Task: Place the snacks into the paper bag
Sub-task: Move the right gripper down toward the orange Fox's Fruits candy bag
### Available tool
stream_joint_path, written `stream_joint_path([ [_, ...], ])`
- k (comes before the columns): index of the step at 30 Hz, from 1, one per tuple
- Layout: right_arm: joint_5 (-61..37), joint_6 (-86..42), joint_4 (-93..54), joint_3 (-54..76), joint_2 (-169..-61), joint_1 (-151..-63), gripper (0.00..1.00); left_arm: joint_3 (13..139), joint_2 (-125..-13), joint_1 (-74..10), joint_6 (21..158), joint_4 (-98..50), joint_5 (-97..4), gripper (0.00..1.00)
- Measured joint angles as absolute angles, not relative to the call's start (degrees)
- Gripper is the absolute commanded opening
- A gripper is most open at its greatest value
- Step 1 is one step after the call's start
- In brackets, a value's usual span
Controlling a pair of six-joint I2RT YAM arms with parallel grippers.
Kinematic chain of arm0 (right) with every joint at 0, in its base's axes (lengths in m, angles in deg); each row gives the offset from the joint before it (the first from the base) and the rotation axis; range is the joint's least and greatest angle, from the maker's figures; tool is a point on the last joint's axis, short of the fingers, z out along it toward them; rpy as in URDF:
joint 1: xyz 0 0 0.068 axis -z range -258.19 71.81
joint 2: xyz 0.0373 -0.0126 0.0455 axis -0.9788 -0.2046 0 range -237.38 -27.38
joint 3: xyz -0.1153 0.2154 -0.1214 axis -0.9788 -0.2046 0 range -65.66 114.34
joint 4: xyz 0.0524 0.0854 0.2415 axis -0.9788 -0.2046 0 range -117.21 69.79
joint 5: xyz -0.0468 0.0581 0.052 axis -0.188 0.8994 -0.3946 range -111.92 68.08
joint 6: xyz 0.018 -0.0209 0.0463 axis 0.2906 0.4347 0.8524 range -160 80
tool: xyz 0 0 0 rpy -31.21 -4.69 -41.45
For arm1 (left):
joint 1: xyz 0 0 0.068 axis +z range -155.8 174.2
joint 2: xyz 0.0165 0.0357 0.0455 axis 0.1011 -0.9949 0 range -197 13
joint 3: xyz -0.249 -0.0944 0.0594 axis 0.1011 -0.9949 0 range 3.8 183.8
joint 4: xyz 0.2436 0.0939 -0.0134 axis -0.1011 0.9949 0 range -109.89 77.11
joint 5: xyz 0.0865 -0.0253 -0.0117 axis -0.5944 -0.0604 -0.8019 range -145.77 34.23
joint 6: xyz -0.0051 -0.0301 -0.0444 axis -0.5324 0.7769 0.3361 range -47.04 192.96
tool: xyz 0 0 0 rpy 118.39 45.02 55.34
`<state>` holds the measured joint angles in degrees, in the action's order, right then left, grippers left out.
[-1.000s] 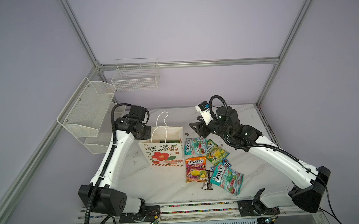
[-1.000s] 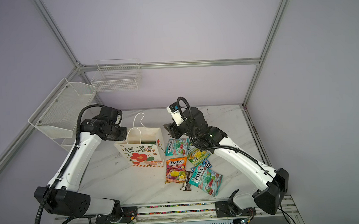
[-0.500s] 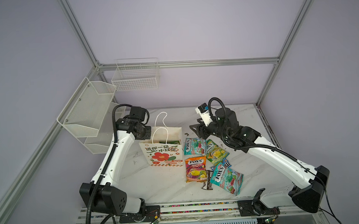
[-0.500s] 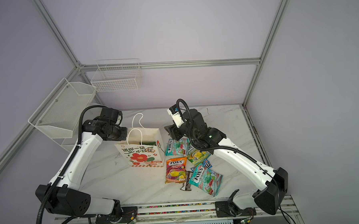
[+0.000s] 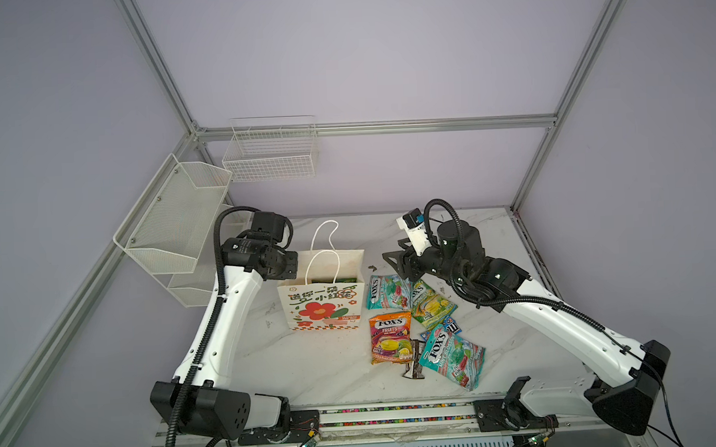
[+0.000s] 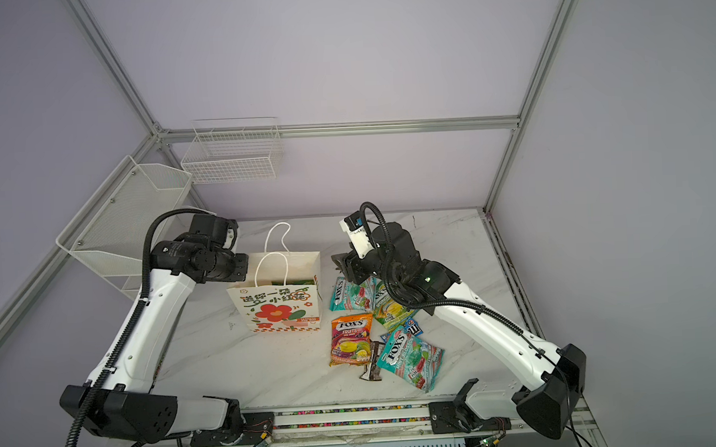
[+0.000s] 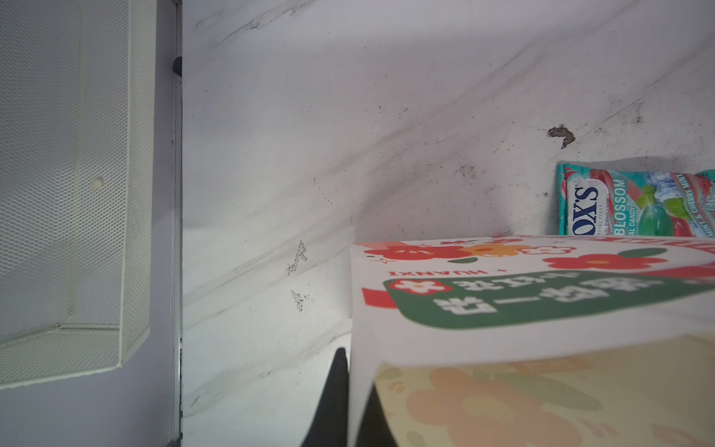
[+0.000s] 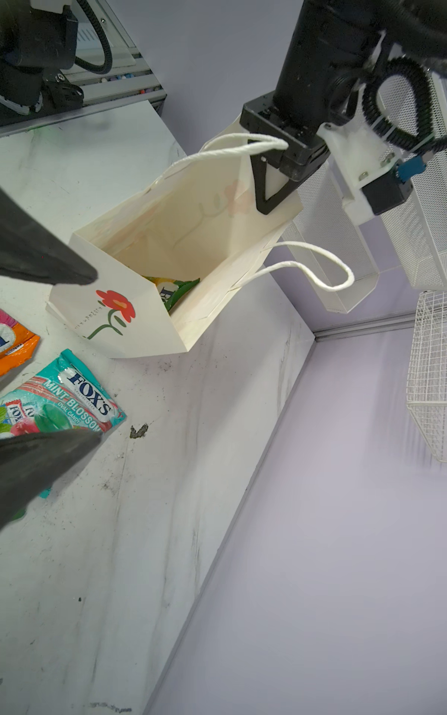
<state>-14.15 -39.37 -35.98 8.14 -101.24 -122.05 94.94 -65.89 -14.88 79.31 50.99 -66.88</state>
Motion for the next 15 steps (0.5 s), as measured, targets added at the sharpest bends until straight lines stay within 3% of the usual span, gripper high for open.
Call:
stream_joint_path([
  [7,-14.04,-36.36,-34.95,1.26,-98.99,-122.05,0.96,100.20,-66.96,-17.64,79.02,53.11,-69.39,0.00],
  [15,-17.15,-30.98,-33.70,-3.73,-95.76,-122.05,0.97,100.60,-67.77,-19.45,78.67,53.56,-71.58,0.00],
])
